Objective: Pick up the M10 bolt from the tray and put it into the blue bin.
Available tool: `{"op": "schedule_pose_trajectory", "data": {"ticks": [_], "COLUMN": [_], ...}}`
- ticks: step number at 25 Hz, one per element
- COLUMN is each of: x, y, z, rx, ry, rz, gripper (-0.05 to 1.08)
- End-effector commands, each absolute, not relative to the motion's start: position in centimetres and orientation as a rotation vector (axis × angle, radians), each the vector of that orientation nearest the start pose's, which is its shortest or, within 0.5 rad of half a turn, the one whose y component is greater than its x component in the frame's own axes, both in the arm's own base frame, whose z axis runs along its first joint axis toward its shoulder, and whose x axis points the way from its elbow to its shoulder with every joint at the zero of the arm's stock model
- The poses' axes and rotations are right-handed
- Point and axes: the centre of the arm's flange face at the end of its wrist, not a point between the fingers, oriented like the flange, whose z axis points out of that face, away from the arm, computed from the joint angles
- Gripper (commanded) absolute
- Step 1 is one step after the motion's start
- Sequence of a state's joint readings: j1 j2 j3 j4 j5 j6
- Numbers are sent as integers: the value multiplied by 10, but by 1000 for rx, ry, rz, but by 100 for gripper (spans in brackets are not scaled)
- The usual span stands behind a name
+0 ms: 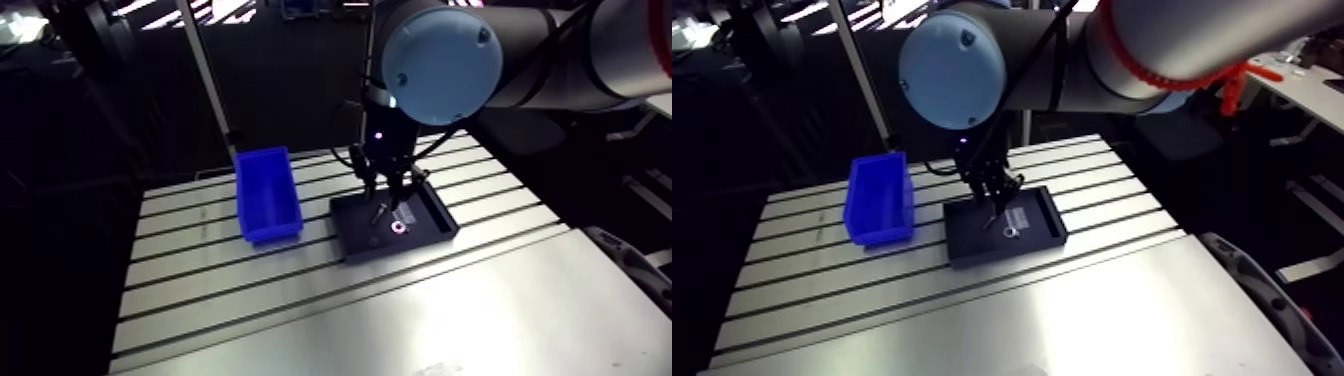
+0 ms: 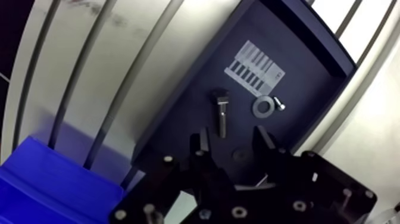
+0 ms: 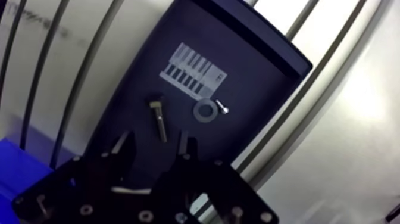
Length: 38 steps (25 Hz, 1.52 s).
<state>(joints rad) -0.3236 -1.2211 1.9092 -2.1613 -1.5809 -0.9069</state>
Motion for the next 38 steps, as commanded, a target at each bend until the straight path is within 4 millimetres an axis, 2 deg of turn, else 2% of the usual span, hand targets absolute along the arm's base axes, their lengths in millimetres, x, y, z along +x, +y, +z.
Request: {"op": "schedule_pose_trajectory", "data": {"ticks": [1,21,38], "x": [-552,-551,-552], "y": [47,44,44], "z": [192,174,168], "rx": [1448,1436,1432], "ry": [2693,2705,2707], "rz": [40,38,38], "gripper": [50,51,63]}}
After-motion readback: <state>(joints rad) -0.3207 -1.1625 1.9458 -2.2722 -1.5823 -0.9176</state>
